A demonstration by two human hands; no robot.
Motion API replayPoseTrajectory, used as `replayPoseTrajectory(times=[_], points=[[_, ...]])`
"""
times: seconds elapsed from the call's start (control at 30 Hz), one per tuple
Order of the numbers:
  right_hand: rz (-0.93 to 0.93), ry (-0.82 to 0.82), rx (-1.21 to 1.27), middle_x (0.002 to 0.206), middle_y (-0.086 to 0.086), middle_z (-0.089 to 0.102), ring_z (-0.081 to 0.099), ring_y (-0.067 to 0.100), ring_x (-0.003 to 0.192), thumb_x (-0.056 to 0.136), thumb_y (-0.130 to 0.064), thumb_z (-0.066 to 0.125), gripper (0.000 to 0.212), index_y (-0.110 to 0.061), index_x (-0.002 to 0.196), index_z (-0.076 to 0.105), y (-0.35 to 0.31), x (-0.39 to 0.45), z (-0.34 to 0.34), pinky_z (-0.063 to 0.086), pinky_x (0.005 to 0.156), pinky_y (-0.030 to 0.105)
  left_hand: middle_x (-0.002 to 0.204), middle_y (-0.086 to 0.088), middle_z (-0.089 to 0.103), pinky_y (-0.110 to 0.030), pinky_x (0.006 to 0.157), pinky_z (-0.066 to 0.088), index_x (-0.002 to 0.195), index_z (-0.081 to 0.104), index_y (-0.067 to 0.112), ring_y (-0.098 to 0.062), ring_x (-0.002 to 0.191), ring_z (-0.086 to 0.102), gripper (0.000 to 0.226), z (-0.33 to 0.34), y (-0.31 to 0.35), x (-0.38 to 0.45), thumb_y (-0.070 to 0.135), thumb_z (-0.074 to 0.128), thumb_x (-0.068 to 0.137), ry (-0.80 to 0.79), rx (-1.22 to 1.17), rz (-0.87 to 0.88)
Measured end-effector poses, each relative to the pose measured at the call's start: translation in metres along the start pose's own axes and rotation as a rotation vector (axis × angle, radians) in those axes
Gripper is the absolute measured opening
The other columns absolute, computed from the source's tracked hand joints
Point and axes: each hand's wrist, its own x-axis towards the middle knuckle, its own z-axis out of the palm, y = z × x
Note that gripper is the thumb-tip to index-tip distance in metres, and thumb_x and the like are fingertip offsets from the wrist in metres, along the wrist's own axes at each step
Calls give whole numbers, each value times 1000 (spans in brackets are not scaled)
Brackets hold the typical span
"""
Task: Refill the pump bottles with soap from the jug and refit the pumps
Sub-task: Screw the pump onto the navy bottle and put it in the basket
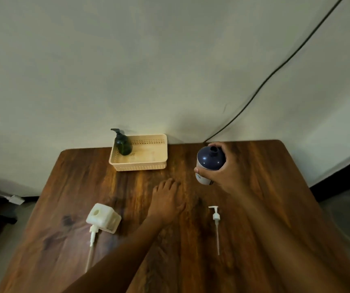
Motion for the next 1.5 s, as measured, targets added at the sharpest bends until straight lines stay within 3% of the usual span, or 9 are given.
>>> replayPoseTrajectory(times=[0.03, 0.1, 0.23, 0.47, 0.63, 0.77, 0.9, 1.17, 1.5], points=[[7, 9, -8, 118, -10, 64, 62, 8, 107, 54, -42, 97, 81, -23, 122, 57, 8, -2, -9, 57, 88, 26, 164, -3, 32, -47, 124, 25, 156, 34, 26, -25, 151, 27, 71, 7, 9, 5, 63, 47, 97, -12, 6, 21], [55, 20, -1, 118, -12, 64, 62, 8, 109, 54, -43, 96, 78, -28, 120, 56, 22, -6, -26, 58, 87, 29, 163, -3, 33, -49, 122, 28, 154, 37, 29, -26, 150, 29, 67, 21, 27, 14, 62, 45, 97, -38, 19, 69], [99, 43, -2, 119, -11, 62, 58, -6, 106, 58, -23, 98, 77, -21, 123, 56, 47, -12, -49, 53, 84, 14, 163, -2, 32, -47, 119, 31, 153, 36, 33, -27, 149, 30, 65, 49, 57, 30, 59, 51, 96, -113, 12, 127], [141, 48, -47, 124, -7, 60, 58, 7, 107, 59, -24, 97, 80, -22, 127, 54, 78, -17, -69, 50, 79, 6, 156, 0, 39, -40, 115, 40, 150, 42, 31, -23, 142, 41, 58, 92, 96, 47, 48, 60, 97, -234, -143, 123], [161, 47, -54, 127, -7, 59, 58, 12, 112, 59, -27, 97, 82, -26, 128, 53, 91, -18, -72, 53, 83, 18, 154, -3, 40, -51, 117, 39, 139, 49, 29, -27, 142, 40, 48, 119, 108, 56, 46, 60, 96, -318, -148, 72], [178, 45, -45, 125, -11, 59, 58, 10, 111, 59, -29, 97, 79, -31, 125, 52, 97, -17, -75, 55, 84, 23, 156, -5, 37, -47, 113, 45, 140, 49, 29, -28, 140, 44, 45, 134, 113, 54, 40, 61, 97, -333, -182, 45], [188, 41, -40, 125, -10, 59, 58, 9, 110, 60, -27, 96, 79, -28, 126, 53, 102, -16, -78, 50, 80, 12, 157, -3, 35, -39, 112, 46, 139, 53, 26, -24, 137, 47, 39, 144, 116, 52, 32, 58, 101, -308, -214, 15], [204, 18, -41, 127, -7, 60, 58, 12, 113, 62, -25, 96, 79, -28, 128, 53, 111, -22, -79, 52, 80, 14, 153, -2, 37, -34, 105, 52, 125, 67, 19, -16, 119, 59, 25, 152, 119, 53, 17, 59, 101, -243, -318, -103], [138, -34, -30, 121, -16, 58, 58, 7, 110, 57, -31, 97, 78, -33, 122, 53, 80, -11, -47, 55, 88, 24, 148, 0, 45, -31, 101, 51, 139, 58, 26, -17, 125, 55, 39, 63, 55, 60, 26, 63, 100, -65, -341, -100]])
